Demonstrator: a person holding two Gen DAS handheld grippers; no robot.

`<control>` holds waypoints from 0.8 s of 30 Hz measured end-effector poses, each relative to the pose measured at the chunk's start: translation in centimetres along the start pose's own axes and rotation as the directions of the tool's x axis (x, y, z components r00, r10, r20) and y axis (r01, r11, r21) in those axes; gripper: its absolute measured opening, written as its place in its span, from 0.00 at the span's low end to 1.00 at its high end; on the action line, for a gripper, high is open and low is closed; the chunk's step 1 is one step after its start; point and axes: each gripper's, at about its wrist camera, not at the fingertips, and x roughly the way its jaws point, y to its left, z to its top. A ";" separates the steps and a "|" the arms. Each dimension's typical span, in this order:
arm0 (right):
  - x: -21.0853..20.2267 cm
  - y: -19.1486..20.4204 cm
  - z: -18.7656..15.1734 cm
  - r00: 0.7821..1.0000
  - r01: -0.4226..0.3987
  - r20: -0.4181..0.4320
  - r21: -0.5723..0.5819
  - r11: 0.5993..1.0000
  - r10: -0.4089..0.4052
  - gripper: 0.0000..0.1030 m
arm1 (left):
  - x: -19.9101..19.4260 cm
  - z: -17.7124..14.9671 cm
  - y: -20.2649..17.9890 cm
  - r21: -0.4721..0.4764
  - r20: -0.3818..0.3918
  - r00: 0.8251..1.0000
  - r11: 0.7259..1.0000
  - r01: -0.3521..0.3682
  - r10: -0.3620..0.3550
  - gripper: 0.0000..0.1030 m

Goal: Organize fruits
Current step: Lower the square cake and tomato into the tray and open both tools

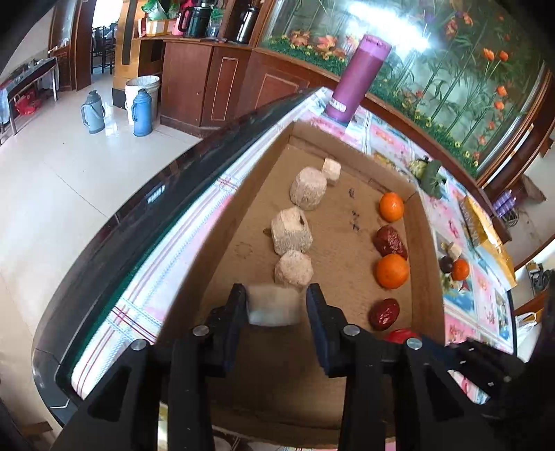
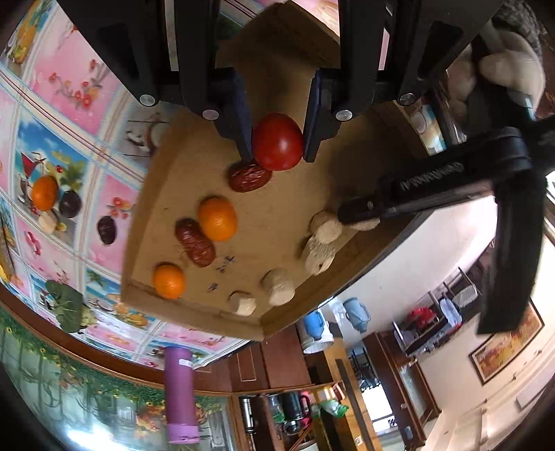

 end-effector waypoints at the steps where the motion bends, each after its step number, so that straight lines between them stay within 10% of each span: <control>1: 0.4 0.3 -0.1 1.000 0.007 -0.004 -0.008 1.000 -0.007 0.31 | -0.6 -0.1 0.1 -0.001 0.022 1.000 1.000 -0.004 0.004 0.45; 14: -3.9 -0.7 -2.2 0.984 0.065 0.161 0.100 0.993 -0.081 0.74 | -6.1 -0.5 -2.0 0.056 0.281 0.945 0.981 -0.188 0.165 0.87; 24: -8.1 -4.2 -4.9 0.961 0.084 0.232 0.268 0.960 -0.149 0.76 | -7.9 -2.0 -5.7 0.157 0.328 0.927 0.957 -0.243 0.182 0.89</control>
